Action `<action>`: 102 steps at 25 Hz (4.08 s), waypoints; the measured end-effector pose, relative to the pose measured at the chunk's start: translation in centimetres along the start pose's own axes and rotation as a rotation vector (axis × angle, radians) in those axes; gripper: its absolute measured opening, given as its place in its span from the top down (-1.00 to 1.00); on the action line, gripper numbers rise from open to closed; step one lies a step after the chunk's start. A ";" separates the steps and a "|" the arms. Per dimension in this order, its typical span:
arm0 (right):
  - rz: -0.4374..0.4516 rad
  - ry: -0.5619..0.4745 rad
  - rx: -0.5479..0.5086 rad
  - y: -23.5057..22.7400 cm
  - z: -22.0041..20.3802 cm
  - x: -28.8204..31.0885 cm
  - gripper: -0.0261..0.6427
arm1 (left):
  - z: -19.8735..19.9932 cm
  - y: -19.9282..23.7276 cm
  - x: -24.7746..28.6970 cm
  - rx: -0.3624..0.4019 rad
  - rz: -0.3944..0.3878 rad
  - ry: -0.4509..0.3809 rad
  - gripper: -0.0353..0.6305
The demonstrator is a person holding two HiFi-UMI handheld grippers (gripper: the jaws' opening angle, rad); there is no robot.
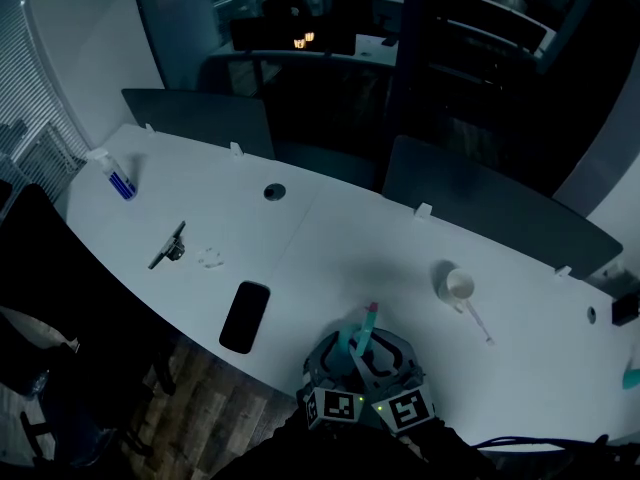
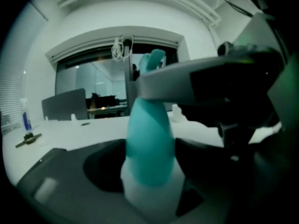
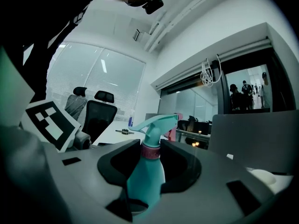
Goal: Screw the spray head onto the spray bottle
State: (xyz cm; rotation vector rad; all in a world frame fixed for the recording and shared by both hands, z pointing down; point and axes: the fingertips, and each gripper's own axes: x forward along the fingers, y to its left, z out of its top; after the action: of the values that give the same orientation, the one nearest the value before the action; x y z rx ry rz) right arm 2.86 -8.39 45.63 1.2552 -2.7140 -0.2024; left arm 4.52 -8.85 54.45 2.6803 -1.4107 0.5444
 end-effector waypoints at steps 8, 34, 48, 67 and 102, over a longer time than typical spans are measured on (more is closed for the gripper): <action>0.195 0.037 0.113 -0.3 0.0 0.7 0.53 | -0.1 0.0 0.2 0.035 -0.133 -0.007 -0.11; 0.251 0.047 0.127 -0.1 0.1 0.7 0.53 | -0.4 0.1 0.2 0.097 -0.602 0.054 -0.29; 0.139 0.032 0.064 -0.1 0.1 0.6 0.53 | -1.7 -0.1 0.5 -0.030 -0.134 0.030 -0.16; 0.140 0.029 0.059 -0.3 0.1 0.2 0.53 | 0.0 -0.1 0.0 0.012 -0.140 -0.052 -0.13; 0.204 0.014 0.088 0.1 -0.3 0.2 0.53 | -1.4 -1.2 1.8 0.095 -0.349 0.074 -0.28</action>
State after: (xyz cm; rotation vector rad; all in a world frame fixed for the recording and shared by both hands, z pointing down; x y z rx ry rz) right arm 2.69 -8.47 46.00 0.9855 -2.8418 -0.0504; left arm 6.06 -9.27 56.55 2.8540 -0.8889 0.6803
